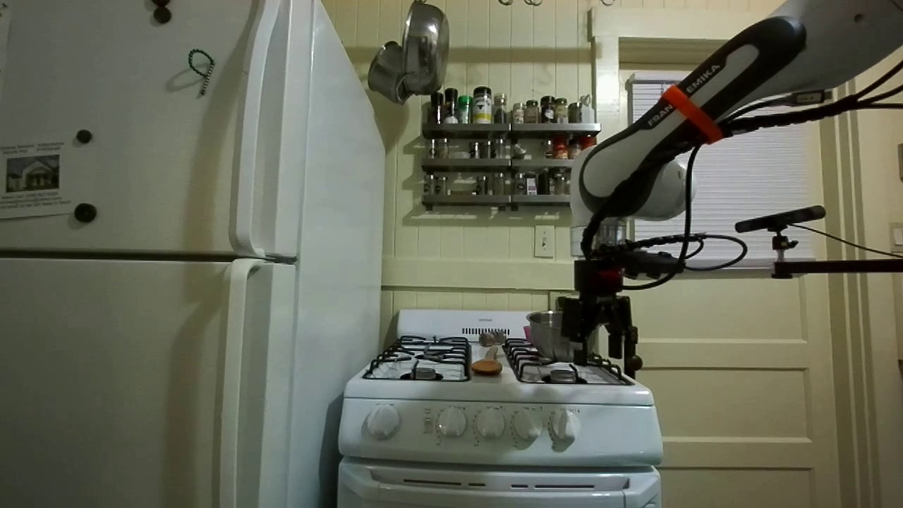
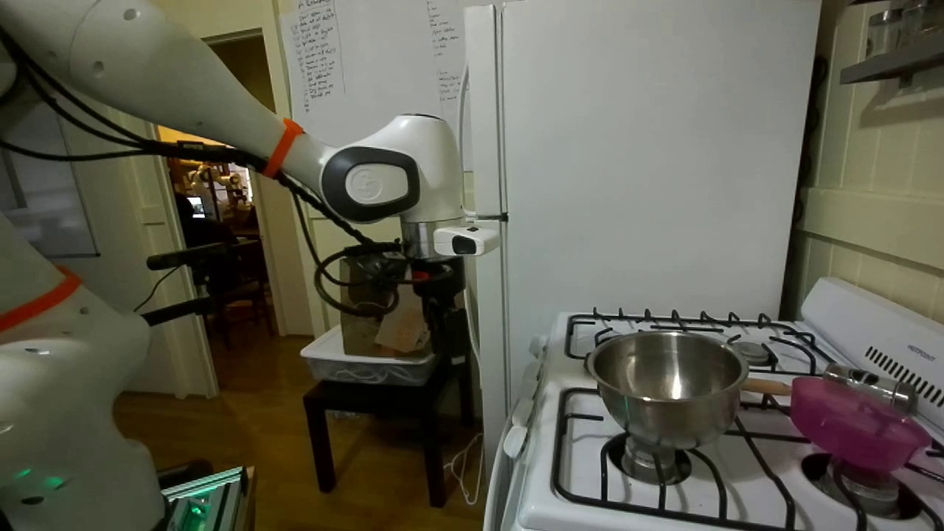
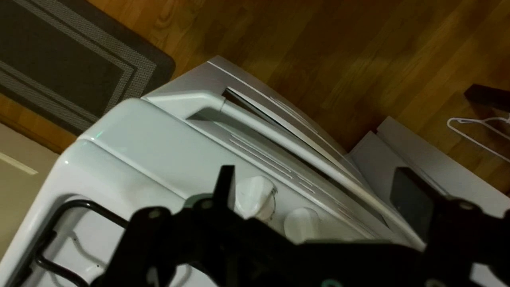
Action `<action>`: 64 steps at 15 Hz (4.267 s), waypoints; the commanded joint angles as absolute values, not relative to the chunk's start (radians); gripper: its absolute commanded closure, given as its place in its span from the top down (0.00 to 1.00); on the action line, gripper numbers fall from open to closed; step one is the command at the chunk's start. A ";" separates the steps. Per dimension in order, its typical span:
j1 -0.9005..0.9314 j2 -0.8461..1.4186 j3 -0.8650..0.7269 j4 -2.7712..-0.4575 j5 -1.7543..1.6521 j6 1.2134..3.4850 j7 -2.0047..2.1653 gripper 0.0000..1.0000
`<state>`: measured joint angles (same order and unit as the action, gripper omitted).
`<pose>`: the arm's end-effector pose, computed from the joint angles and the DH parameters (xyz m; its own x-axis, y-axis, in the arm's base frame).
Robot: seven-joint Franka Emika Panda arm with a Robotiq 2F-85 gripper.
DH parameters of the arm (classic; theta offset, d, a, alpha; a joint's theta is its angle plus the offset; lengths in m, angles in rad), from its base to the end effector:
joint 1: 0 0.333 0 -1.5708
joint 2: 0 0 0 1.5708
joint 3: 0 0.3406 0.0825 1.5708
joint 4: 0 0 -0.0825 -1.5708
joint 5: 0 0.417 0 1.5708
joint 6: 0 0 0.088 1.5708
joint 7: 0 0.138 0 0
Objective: Turn the second right switch on the stove to the right
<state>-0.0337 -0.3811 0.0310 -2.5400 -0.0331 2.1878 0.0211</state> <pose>0.4346 -0.0036 0.3817 0.9996 -0.0065 0.0291 -0.0076 -0.9992 0.0384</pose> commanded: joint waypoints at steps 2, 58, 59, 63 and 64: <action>-0.037 -0.225 0.089 -2.452 -0.126 2.256 0.168 0.86; -0.013 -0.092 -0.033 -2.452 0.233 2.586 0.600 0.67; -0.012 -0.119 -0.029 -2.442 0.241 2.548 0.576 0.74; 0.006 -0.219 -0.015 -2.390 0.307 2.304 0.467 1.00; 0.011 -0.243 -0.012 -2.373 0.314 2.223 0.442 1.00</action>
